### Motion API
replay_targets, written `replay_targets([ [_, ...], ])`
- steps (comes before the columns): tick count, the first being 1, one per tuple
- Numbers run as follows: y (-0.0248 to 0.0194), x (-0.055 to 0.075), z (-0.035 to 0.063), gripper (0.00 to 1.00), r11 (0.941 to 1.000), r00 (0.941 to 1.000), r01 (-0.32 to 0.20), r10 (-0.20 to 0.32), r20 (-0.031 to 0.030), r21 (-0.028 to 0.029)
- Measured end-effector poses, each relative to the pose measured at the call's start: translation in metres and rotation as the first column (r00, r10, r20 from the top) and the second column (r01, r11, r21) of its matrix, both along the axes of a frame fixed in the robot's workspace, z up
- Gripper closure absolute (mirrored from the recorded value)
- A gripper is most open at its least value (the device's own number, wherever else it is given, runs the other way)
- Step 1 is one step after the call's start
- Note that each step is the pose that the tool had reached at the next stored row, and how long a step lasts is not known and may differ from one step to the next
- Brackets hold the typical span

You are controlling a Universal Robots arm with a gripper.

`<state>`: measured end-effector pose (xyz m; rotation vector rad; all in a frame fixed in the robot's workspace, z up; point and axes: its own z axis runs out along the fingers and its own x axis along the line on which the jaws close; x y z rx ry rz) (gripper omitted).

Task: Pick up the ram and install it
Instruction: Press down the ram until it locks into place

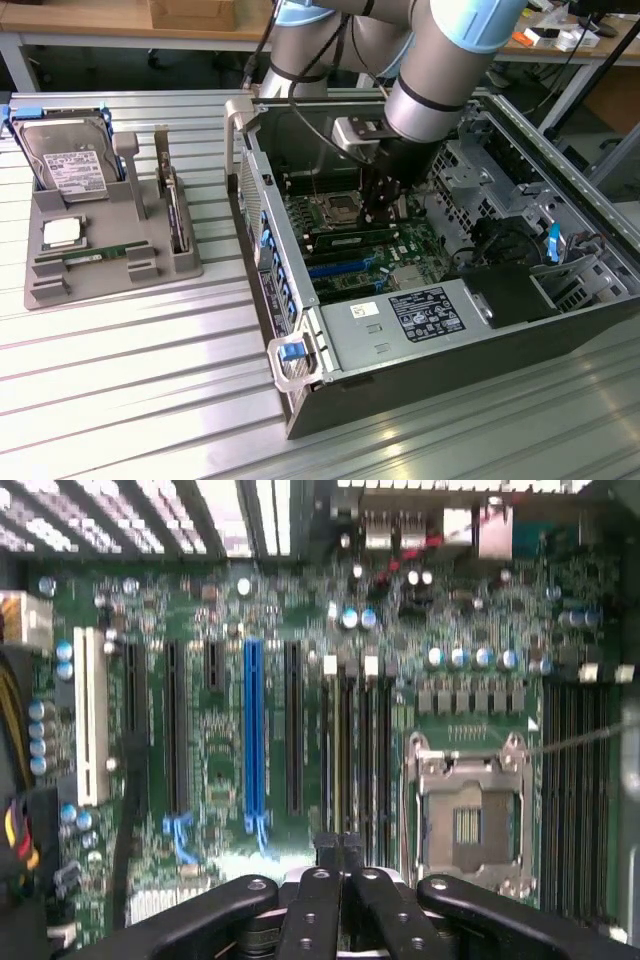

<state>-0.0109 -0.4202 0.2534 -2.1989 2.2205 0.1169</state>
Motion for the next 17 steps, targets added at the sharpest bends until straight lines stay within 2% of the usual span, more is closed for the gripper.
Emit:
replay_targets([
  [1,0.0,-0.013,-0.0001,0.89,1.0,1.0,0.0,0.0,0.0018,0.0002],
  [2,0.0,-0.021,-0.0001,0.89,1.0,1.0,0.0,0.0,0.0027,0.0002],
  [7,0.0,-0.049,-0.0001,0.89,1.0,1.0,0.0,0.0,0.0053,0.0002],
  [17,-0.0001,-0.063,-0.0094,0.89,1.0,1.0,0.0,0.0,0.0053,0.0008],
])
